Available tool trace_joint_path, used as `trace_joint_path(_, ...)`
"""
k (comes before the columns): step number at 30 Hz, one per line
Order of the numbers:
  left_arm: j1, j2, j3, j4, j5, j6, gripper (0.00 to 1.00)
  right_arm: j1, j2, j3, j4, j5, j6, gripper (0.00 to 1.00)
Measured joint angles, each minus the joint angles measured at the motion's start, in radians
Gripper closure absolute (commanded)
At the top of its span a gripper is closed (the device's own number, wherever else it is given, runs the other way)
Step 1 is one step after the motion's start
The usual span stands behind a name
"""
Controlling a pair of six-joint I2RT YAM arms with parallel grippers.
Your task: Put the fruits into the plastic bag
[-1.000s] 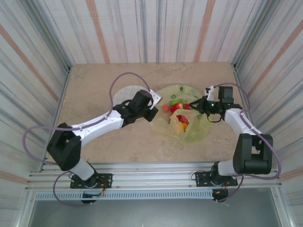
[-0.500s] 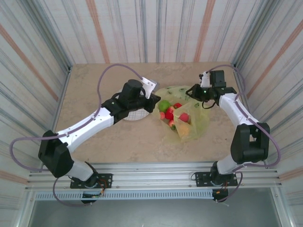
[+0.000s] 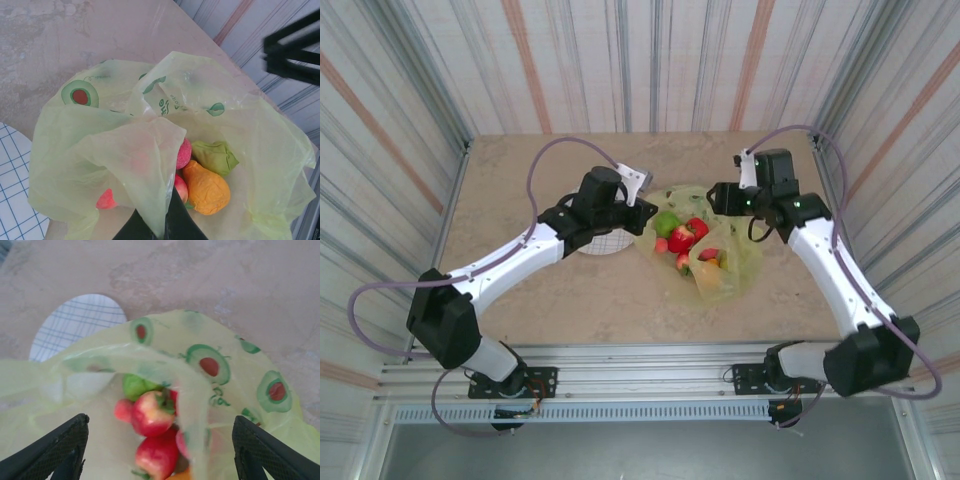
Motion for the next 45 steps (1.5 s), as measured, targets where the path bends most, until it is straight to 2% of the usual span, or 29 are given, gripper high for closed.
trace_joint_path(3,0.001,0.000,0.000,0.000,0.000,-0.002,1.00,0.115,-0.119,-0.050,-0.019,0.073,-0.013,0.23)
trace_joint_path(7,0.005,0.000,0.000,0.000,0.002,-0.014,1.00,0.271,-0.204,-0.080,-0.079,0.180,-0.021,0.29)
trace_joint_path(12,0.012,0.000,0.000,0.000,0.005,-0.027,1.00,0.492,-0.216,-0.103,-0.164,0.338,-0.002,0.34)
trace_joint_path(15,0.012,0.000,0.000,0.000,0.006,-0.030,1.00,0.584,-0.207,-0.120,-0.187,0.402,0.018,0.36)
trace_joint_path(18,0.013,0.000,0.000,0.000,0.006,-0.035,1.00,0.631,-0.177,-0.136,-0.193,0.458,0.037,0.39)
trace_joint_path(25,0.017,0.000,-0.002,0.001,0.007,-0.045,1.00,0.636,-0.085,-0.187,-0.191,0.542,0.063,0.42)
trace_joint_path(28,0.024,0.000,-0.003,0.009,0.007,-0.049,1.00,0.634,-0.044,-0.196,-0.177,0.571,0.072,0.47)
trace_joint_path(31,0.029,0.000,-0.006,0.017,0.008,-0.052,1.00,0.624,-0.007,-0.205,-0.141,0.583,0.082,0.59)
trace_joint_path(37,0.039,0.000,-0.010,0.029,0.014,-0.053,1.00,0.569,0.023,-0.226,-0.090,0.570,0.080,0.98)
trace_joint_path(42,0.047,0.000,-0.011,0.031,0.014,-0.065,1.00,0.497,-0.048,-0.226,-0.075,0.491,0.073,1.00)
trace_joint_path(45,0.051,0.000,-0.010,0.030,0.011,-0.077,1.00,0.385,-0.149,-0.215,-0.069,0.393,0.073,1.00)
